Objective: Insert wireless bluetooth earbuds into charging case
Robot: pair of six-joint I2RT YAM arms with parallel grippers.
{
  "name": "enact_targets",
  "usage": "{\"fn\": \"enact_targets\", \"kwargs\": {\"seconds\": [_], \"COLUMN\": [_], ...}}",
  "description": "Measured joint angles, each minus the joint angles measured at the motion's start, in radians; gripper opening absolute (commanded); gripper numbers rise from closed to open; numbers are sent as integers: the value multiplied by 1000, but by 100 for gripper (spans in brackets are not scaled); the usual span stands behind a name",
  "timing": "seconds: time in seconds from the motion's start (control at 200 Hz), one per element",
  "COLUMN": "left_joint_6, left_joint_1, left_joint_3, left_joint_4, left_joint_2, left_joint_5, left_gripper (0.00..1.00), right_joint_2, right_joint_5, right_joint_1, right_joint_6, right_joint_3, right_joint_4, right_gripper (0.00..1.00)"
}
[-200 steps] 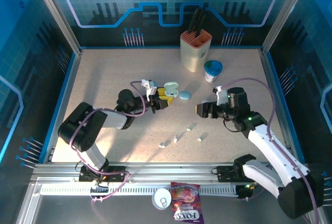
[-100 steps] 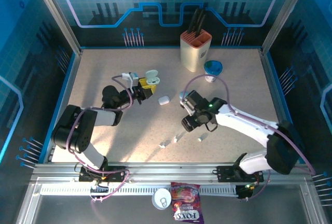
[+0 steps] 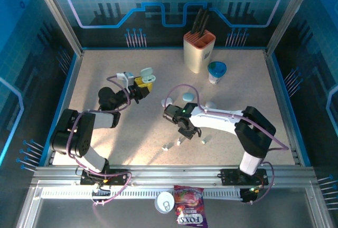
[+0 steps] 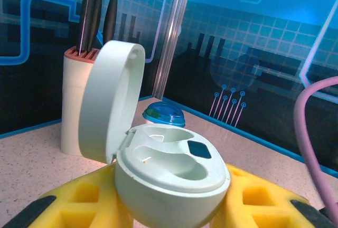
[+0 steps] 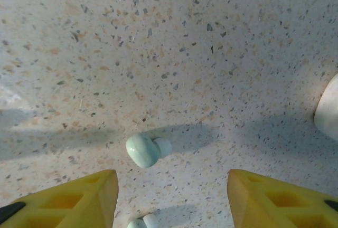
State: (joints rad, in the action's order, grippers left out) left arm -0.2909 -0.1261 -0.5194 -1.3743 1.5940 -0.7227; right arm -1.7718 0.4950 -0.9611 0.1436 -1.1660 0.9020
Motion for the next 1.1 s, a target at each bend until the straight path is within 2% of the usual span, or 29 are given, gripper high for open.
{"fn": "enact_targets", "kwargs": {"seconds": [0.31, 0.49, 1.101], "left_joint_6": [-18, -19, -25], "left_joint_1": [0, 0, 0], "left_joint_3": [0, 0, 0], "left_joint_4": [0, 0, 0], "left_joint_2": [0, 0, 0], "left_joint_5": [19, 23, 22], "left_gripper": [29, 29, 29], "right_joint_2": [-87, -113, -120], "right_joint_5": [4, 3, 21], "right_joint_1": [0, 0, 11], "right_joint_6": [-39, -53, -55], "right_joint_3": [-27, -27, -33], "right_joint_4": [3, 3, -2], "right_gripper": [51, 42, 26]}}
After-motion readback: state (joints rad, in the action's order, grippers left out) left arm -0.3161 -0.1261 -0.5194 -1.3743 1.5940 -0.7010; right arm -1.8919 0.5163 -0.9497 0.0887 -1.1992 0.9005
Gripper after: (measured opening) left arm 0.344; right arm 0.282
